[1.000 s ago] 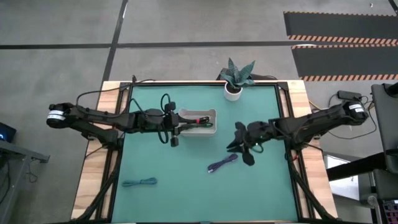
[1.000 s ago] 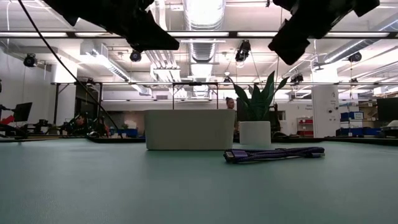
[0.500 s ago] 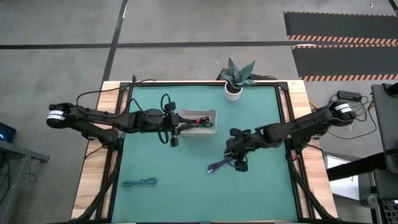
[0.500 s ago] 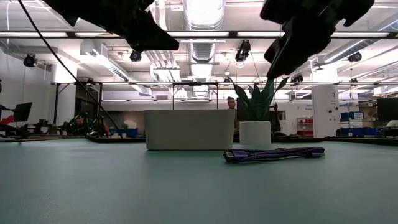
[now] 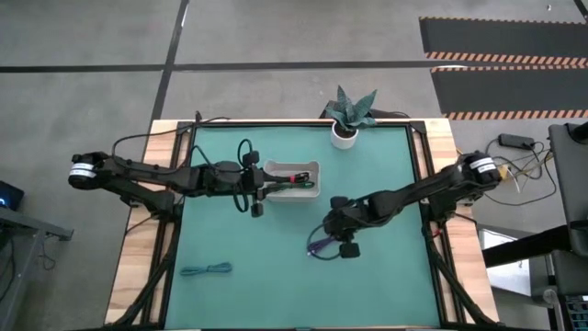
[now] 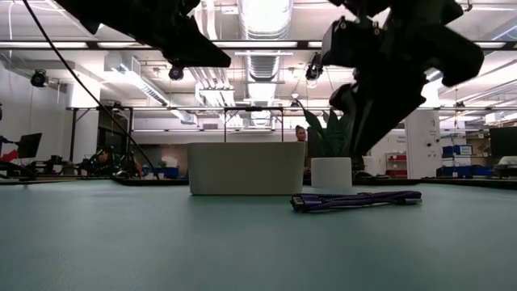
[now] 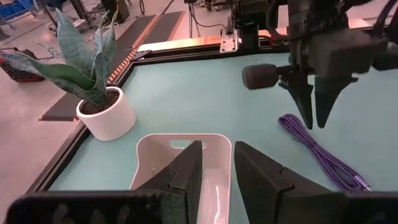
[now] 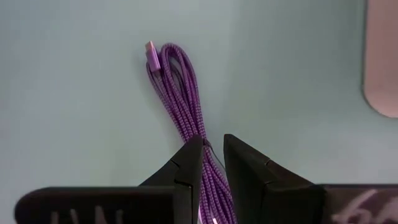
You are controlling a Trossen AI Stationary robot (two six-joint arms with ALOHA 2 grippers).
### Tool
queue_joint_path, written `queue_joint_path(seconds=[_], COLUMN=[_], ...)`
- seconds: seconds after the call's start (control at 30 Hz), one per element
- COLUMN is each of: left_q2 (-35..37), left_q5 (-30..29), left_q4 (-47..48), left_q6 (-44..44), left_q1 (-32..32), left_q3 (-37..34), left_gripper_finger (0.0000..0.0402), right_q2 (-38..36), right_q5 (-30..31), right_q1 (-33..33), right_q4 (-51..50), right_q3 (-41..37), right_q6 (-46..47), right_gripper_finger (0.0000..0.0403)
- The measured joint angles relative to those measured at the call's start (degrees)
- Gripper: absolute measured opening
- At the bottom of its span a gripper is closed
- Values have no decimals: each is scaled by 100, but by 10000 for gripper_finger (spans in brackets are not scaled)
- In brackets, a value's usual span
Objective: Pick and place USB-C Cables
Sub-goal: Put the purple charger cable into the white bin
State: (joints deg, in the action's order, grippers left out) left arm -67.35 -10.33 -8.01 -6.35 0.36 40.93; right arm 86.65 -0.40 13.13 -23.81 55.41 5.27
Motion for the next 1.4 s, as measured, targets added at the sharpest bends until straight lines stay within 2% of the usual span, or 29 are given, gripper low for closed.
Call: queue_joint_path(seconds=[0.2,0.5,0.67,0.9,1.17,1.4], left_q2=[0,0,0,2,2,2], left_q5=[0,0,0,0,0,0], left_q4=[0,60,143,140,139,146], left_q6=[3,14,17,17,17,17], left_q1=[-7,-4,-4,-4,-4,0], left_q3=[-7,-7,-9,-9,-9,-9], left_gripper_finger=[80,80,80,80,80,80], right_q2=[334,442,555,1040,1161,1165], right_q5=[0,39,-24,-738,-851,-823], right_q1=[0,0,0,-2,-54,-79], right_q4=[-15,-324,-321,-47,193,255], right_q3=[165,438,317,245,238,229], right_q6=[-171,-365,-379,-388,-493,-532], right_gripper_finger=[66,172,199,186,157,111])
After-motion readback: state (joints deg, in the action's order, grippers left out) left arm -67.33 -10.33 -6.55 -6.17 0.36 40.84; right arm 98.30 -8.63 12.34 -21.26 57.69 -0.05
